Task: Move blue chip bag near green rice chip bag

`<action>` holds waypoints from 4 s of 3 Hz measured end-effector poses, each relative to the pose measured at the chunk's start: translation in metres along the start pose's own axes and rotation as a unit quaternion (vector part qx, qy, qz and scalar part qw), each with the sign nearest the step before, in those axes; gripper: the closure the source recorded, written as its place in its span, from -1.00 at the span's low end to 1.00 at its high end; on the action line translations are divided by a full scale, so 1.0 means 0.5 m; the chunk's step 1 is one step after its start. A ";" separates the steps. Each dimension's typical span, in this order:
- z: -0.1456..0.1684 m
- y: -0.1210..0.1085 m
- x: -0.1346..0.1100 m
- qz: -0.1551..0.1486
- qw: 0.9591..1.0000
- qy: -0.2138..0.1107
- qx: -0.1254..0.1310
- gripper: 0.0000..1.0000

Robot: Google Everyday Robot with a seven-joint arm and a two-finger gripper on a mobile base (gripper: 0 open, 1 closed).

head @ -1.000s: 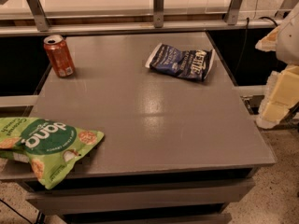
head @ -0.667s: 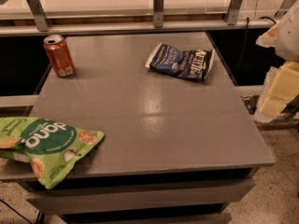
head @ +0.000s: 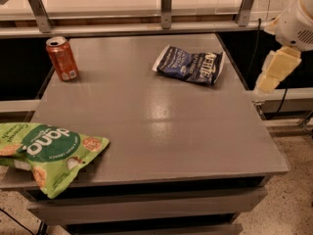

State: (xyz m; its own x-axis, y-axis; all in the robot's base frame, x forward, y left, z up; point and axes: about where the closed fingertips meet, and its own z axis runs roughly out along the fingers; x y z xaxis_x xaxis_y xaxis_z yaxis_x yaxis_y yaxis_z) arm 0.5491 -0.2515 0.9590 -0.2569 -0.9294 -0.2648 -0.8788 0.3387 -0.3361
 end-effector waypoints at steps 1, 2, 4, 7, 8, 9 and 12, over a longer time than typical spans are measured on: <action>0.058 -0.080 -0.018 0.009 0.999 -0.031 0.025 -1.00; 0.110 -0.137 -0.070 0.016 0.996 -0.080 0.038 -1.00; 0.223 -0.178 -0.161 0.047 0.987 -0.150 0.025 -1.00; 0.351 -0.134 -0.253 0.075 0.976 -0.202 -0.040 -0.66; 0.373 -0.116 -0.257 0.077 0.978 -0.190 -0.046 -0.20; 0.378 -0.097 -0.259 0.065 0.984 -0.160 -0.038 0.27; 0.289 -0.069 -0.272 0.034 0.981 -0.188 -0.045 1.00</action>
Offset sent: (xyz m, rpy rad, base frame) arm 0.1412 0.0375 -0.0200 0.2440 -0.1946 0.0190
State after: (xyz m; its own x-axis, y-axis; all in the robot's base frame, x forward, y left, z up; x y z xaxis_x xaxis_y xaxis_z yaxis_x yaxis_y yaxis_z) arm 0.6725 -0.1156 0.8760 -0.1649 -0.7803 -0.6033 -0.9014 0.3674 -0.2289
